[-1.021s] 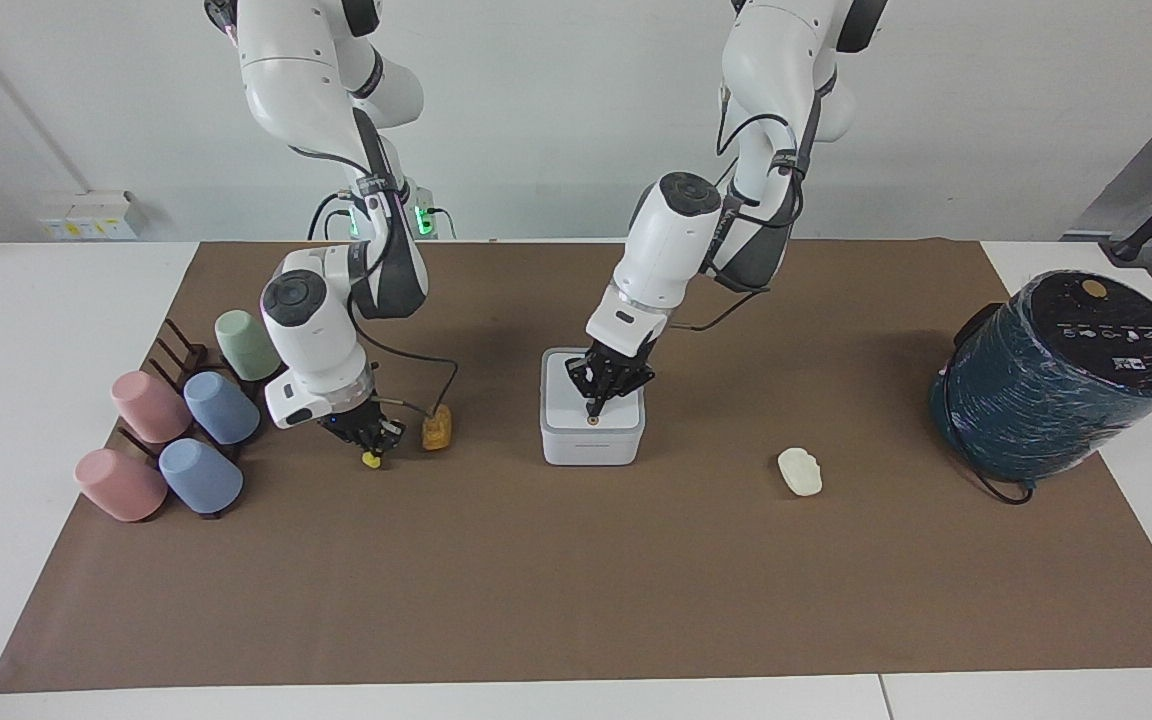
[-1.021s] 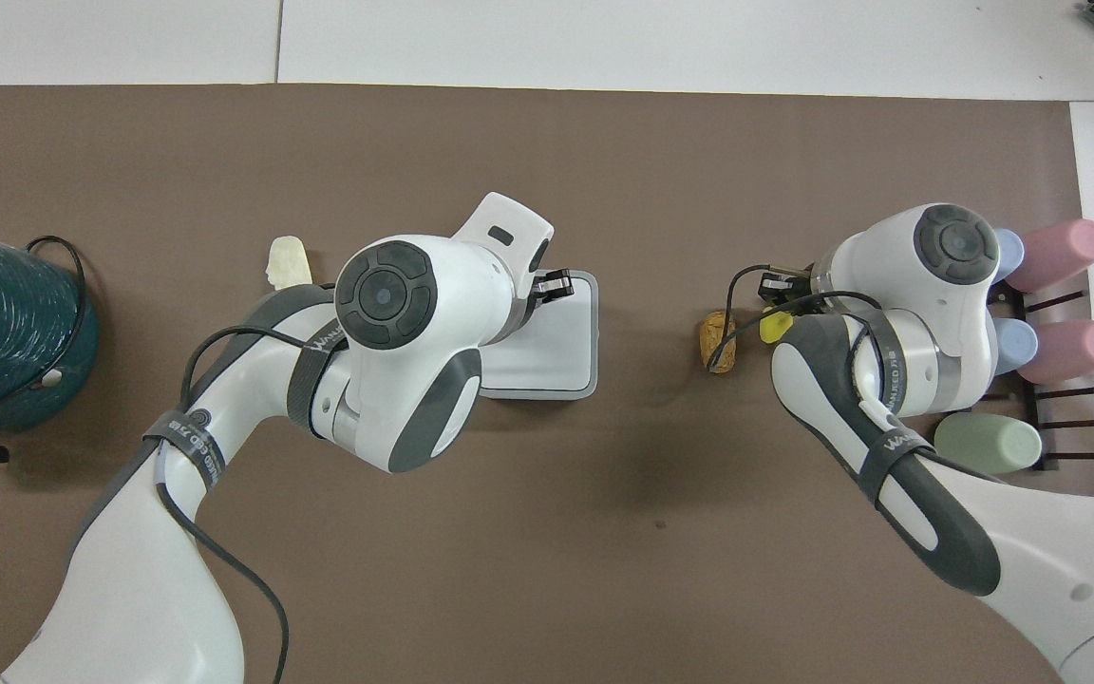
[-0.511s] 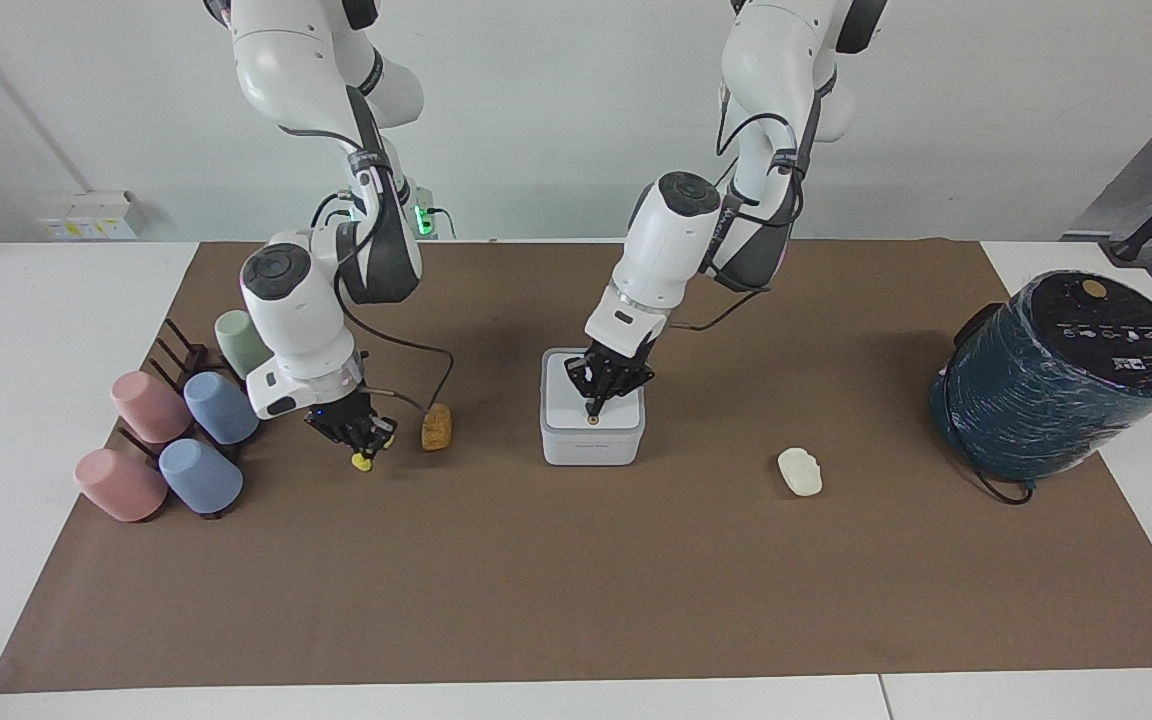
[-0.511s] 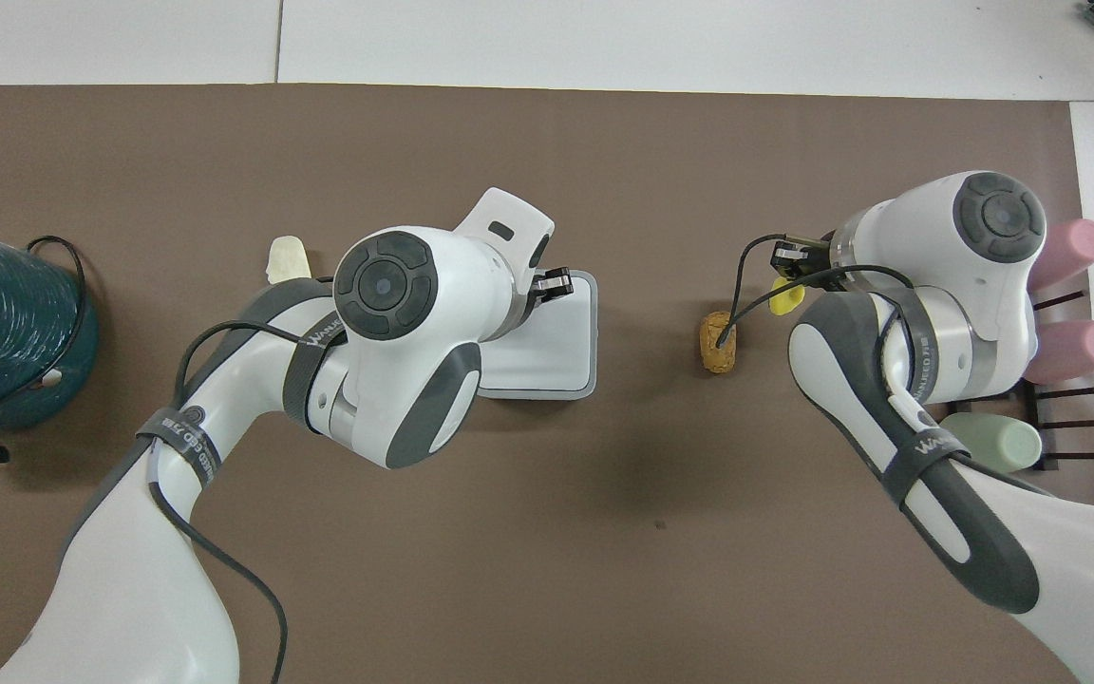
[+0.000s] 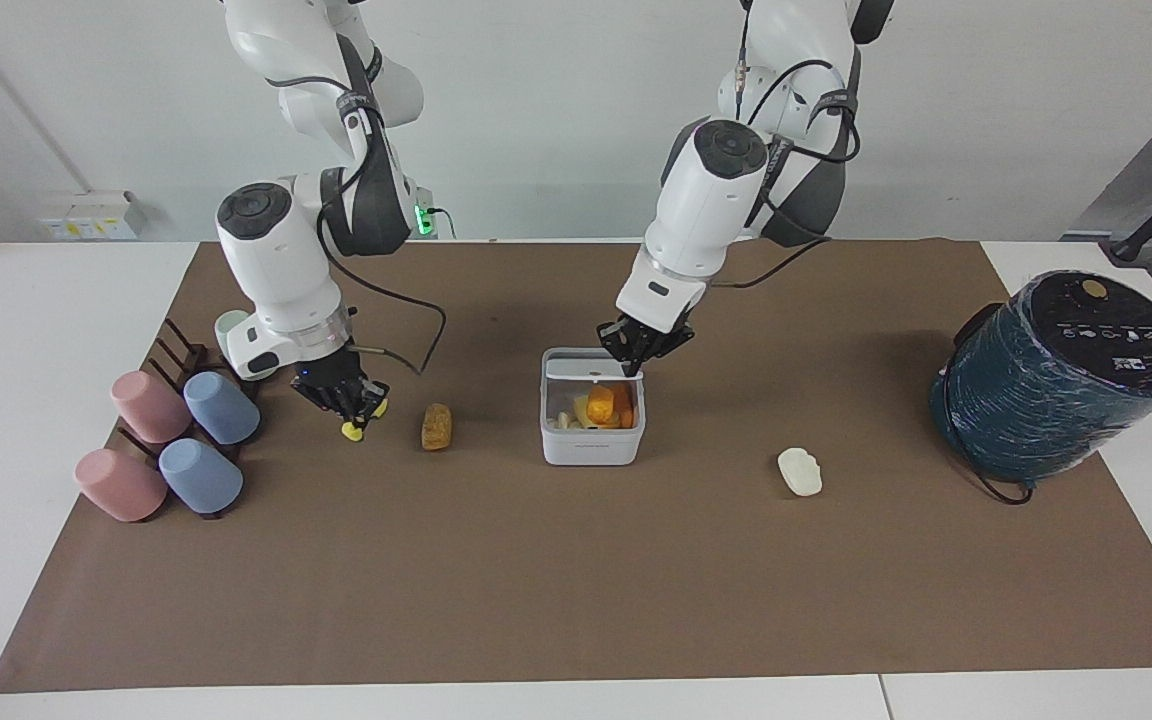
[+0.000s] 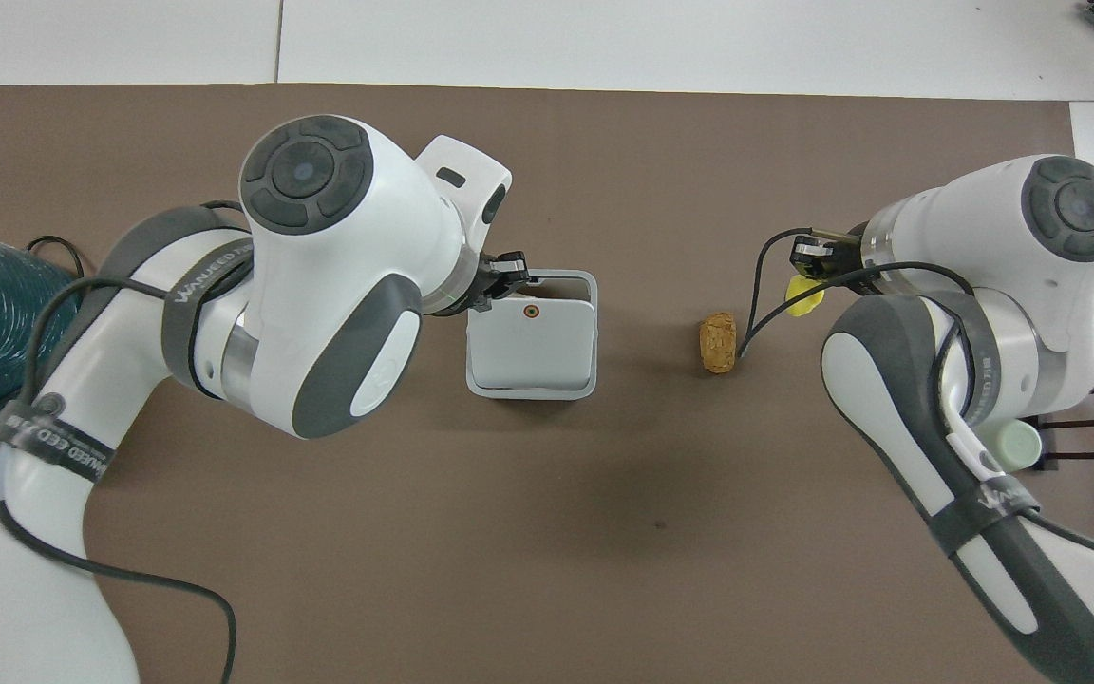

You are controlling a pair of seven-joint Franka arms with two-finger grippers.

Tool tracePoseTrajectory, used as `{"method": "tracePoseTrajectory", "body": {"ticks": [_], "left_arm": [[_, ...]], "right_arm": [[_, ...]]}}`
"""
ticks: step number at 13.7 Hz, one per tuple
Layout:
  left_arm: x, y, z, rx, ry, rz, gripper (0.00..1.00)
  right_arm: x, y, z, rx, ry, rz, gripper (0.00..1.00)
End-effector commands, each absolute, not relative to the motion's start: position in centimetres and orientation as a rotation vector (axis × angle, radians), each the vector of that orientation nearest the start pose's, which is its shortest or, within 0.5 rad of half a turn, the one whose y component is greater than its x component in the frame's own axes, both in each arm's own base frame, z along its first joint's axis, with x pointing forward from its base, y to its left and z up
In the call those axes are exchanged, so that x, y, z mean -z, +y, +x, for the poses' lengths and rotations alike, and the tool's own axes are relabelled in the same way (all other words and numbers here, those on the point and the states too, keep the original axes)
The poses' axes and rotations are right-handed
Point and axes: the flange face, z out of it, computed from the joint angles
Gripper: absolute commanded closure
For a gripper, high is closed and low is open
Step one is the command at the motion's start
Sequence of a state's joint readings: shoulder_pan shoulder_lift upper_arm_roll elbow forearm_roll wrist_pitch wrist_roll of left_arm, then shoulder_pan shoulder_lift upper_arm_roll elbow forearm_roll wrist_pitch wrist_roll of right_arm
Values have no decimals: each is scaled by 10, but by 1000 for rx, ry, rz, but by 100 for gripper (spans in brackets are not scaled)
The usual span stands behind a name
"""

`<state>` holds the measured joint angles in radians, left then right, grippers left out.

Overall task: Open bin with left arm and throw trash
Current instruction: 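Drop the yellow piece into the bin while the left gripper reaches the cream piece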

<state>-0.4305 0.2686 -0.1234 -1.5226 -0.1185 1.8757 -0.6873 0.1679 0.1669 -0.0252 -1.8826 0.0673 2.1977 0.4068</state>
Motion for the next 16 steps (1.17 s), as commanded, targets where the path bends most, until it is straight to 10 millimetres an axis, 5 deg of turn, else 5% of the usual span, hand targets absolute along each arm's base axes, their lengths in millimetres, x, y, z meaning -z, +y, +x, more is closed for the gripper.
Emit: {"method": "tracePoseTrajectory", "body": {"ticks": [1,3,8,9,10,12,16], "left_arm": [[-554,-308,553,-91,-309,-3264,100],[-585,-268,554,-48,-330,-3279,100],[-600,-154,581,-4,-120,-3279,100],[-595,-136,584,15,-79,-3255,80],[-587,-116,584,43,-23,-3224,40],[-571,-100,584,162,75,-3202,0],[-541,-94,596,262,50,-3198,0]], "right_arm": [[-448,116,603,172,514,-2890,100],[-451,135,604,186,536,-2810,100],[-460,207,604,250,709,-2577,100],[-459,221,602,241,743,-2524,100],[-454,233,600,229,771,-2489,100],[-442,253,596,183,819,-2455,100],[-425,271,593,172,808,-2463,100]]}}
